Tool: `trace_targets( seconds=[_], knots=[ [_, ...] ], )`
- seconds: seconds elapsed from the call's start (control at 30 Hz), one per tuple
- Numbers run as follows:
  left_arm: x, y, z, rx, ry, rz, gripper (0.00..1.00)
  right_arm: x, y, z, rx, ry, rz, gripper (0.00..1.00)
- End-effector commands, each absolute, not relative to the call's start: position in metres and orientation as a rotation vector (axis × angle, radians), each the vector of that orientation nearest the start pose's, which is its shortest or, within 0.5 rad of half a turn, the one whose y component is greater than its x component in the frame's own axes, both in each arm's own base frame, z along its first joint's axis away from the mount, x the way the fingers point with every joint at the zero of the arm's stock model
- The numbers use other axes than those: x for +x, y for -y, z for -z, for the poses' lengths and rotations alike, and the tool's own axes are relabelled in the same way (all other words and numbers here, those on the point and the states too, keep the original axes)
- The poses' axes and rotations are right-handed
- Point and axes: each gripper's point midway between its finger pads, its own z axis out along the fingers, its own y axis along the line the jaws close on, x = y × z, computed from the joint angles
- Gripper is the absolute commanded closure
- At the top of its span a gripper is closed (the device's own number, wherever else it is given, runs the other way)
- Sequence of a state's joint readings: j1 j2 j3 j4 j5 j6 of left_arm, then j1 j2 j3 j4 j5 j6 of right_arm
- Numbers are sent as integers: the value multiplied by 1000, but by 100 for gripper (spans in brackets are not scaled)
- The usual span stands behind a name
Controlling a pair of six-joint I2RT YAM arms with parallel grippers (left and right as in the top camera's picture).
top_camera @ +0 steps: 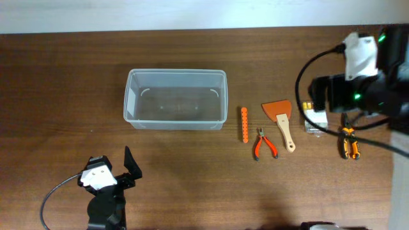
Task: Pack container
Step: 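Move the right gripper to the orange scraper and grasp its wooden handle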
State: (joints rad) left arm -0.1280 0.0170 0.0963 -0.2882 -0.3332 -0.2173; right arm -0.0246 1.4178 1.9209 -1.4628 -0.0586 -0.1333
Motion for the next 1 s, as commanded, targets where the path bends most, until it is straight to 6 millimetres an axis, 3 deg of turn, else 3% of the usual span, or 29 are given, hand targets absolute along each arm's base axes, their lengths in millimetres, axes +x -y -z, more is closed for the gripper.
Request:
trace_targets(
  seconds=[0.0, 0.07, 0.17, 0.33, 0.5, 0.63, 0.97],
  knots=[
    [232, -27, -147, -309, -1743, -54, 1, 295, 10, -282, -111, -2623, 69, 1],
    [232, -27, -147, -309, -1743, -54, 1, 294, 15, -235, -100, -2704, 67, 1],
    [232, -27, -147, -309, -1743, -55, 1, 296, 17, -192, -113, -2799, 62, 1],
    [232, -27, -147, -309, -1743, -55, 1, 308, 18, -142, -118, -2949, 45, 0],
    [232, -27, -147, -309, -1743, -55, 1, 311, 15, -104, -126, -3072, 1, 10],
    [232, -27, -147, -309, -1743, -55, 1, 313, 14, -76, -129, -3147, -25, 17],
    [232, -27, -147, -309, -1743, -55, 1, 327, 2, -66, -224, -3107, -113, 17]
  ],
)
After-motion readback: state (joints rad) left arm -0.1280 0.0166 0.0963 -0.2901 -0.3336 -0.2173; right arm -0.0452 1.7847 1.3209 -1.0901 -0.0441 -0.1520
